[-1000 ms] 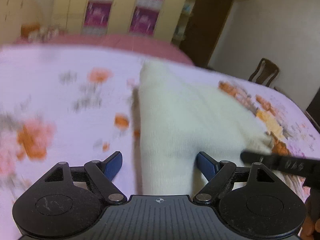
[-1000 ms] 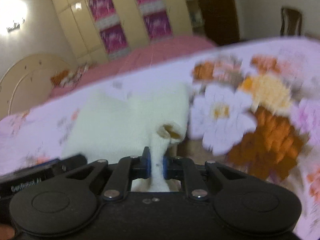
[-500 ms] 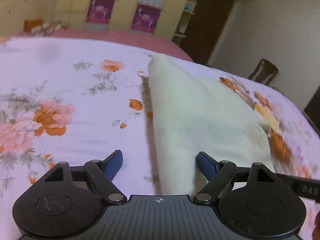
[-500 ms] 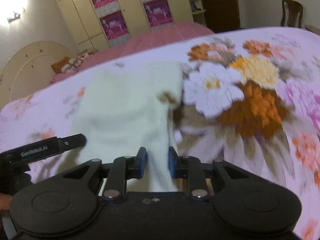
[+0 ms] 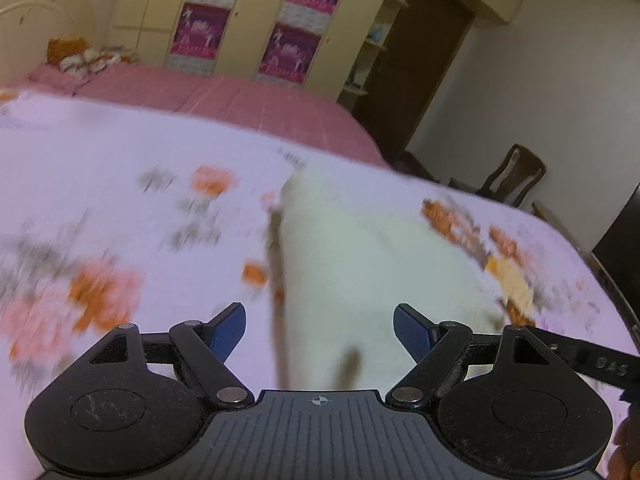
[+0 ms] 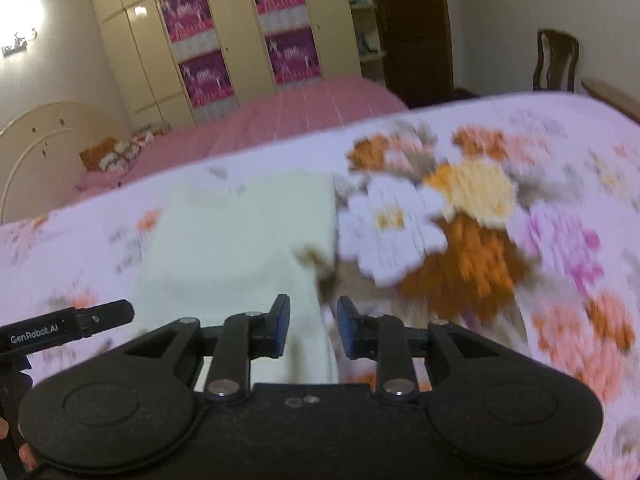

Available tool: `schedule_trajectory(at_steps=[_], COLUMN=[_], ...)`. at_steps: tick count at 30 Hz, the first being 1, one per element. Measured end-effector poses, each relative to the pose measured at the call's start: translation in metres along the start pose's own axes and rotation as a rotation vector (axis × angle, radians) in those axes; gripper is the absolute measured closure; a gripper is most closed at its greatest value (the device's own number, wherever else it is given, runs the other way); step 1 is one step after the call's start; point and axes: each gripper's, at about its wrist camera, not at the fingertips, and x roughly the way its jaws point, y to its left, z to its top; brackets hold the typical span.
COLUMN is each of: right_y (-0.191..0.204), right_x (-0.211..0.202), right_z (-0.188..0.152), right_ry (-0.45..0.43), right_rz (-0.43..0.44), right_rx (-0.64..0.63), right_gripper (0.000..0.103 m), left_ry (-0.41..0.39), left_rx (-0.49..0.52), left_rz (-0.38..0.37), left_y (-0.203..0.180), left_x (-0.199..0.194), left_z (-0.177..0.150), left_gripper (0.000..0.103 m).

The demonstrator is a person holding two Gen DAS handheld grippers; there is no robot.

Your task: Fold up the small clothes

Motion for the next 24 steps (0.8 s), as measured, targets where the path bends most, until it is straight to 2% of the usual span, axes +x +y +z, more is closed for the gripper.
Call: schedule_trajectory(at_steps=[4, 8, 10, 12, 18, 20, 21, 23, 24], right_y=[0.015, 0.024, 0.024, 0.024, 0.018, 0.024, 0.025, 0.017, 0.011], right_x=[0.021, 0.059, 0.081, 0.096, 0.13, 0.139, 0.149, 0.156, 0.156], right_z=[0.024, 0.043, 0.052, 0.057, 0.067, 0.064, 0.061, 0.053, 0.052], right_ry=[-0.044, -0.034, -0.02, -0.015, -0.013, -0.006, 0.017, 0.002, 0.003], right_rz=[0.005, 0.009, 0.006, 0.001, -0.006, -0.028, -0.061, -0.068, -0.07], right_rx=[-0.033, -0.048, -0.041, -0.037, -0.034, -0.086, -0.127, -0.12, -0.091], right_gripper=[0.074, 0.071, 0.066, 0.065, 0.063, 0.063, 0.06, 0.038, 0.039], left_ry=[0.018, 0.07, 0.08, 0.069, 0.029, 0.026, 0.016, 0.015, 0.02], left_rx=[0.004, -0.042, -0.097, -0.127, -0.124, -0.121, -0.096, -0.072, -0.079], left_rz=[0.011, 0.106, 0.116, 0.113, 0.126, 0.121, 0.123, 0.124, 0.123], left_y=[-0.008, 0.002, 0.014, 0.019, 0.016, 0.02, 0.019, 0.016, 0.017], left_x=[0.035, 0.081, 0.097, 0.104, 0.123, 0.129, 0.129, 0.128, 0.127], left_z=[0.024, 0.035, 0.038, 0.04, 0.049, 0.043, 0.042, 0.041, 0.042], left_gripper=[0.022, 0.022, 0.021, 0.021, 0.022, 0.021, 0.022, 0.022, 0.022])
